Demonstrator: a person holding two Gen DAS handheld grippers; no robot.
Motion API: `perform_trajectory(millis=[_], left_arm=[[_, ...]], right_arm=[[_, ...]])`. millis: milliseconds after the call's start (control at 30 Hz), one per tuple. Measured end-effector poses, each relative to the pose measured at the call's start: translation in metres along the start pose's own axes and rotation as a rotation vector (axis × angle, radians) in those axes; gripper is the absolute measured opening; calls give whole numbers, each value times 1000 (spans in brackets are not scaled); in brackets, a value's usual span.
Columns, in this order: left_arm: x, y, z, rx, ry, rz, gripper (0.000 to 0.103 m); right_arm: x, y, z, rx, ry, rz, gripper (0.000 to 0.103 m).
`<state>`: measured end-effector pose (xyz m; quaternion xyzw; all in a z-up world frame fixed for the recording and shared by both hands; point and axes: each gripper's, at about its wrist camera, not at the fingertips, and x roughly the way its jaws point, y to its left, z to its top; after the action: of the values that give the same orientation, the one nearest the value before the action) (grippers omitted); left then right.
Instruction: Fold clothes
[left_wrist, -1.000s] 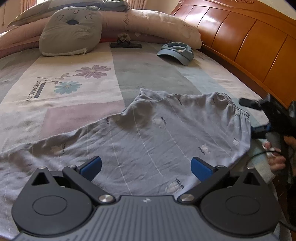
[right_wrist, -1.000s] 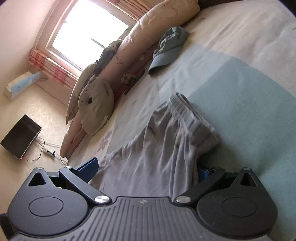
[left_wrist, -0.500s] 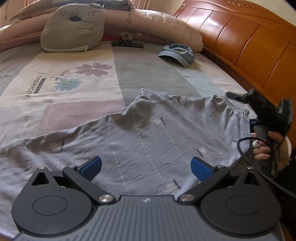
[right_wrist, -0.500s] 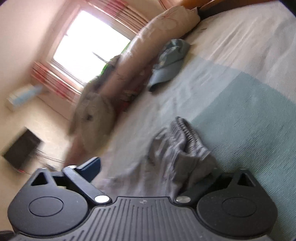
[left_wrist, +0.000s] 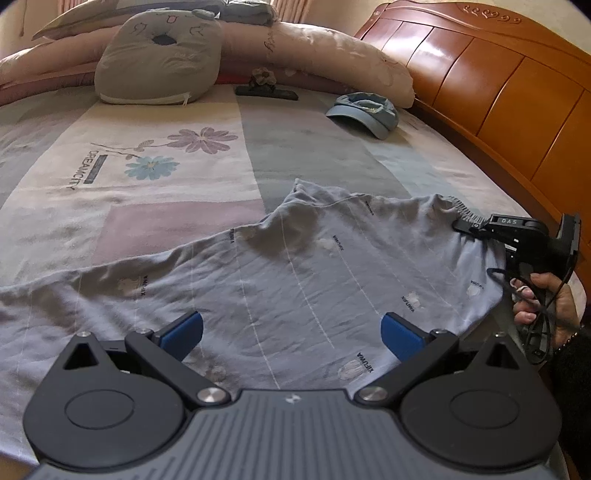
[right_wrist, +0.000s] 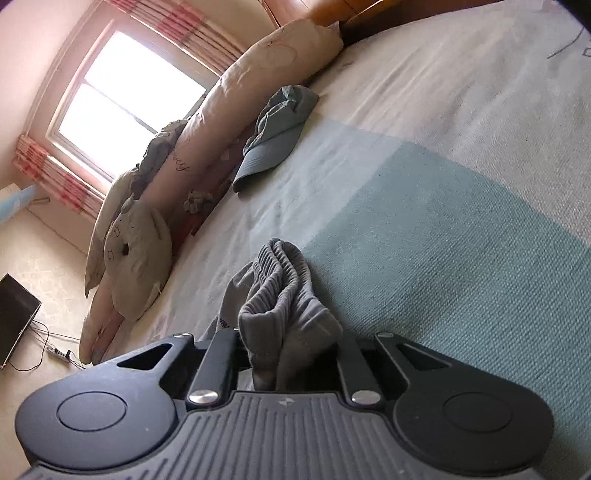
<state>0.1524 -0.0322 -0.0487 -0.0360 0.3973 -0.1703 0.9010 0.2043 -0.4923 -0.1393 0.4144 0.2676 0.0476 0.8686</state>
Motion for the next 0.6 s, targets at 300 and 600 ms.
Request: perform_trajectory(millis=[300, 600], left_arm=[[1, 4, 1, -11, -2, 2, 102], [0, 4, 2, 4, -4, -11, 102]], right_arm=[[-33, 22, -11, -80, -57, -50, 14], [-56, 29, -13, -133, -85, -102, 14]])
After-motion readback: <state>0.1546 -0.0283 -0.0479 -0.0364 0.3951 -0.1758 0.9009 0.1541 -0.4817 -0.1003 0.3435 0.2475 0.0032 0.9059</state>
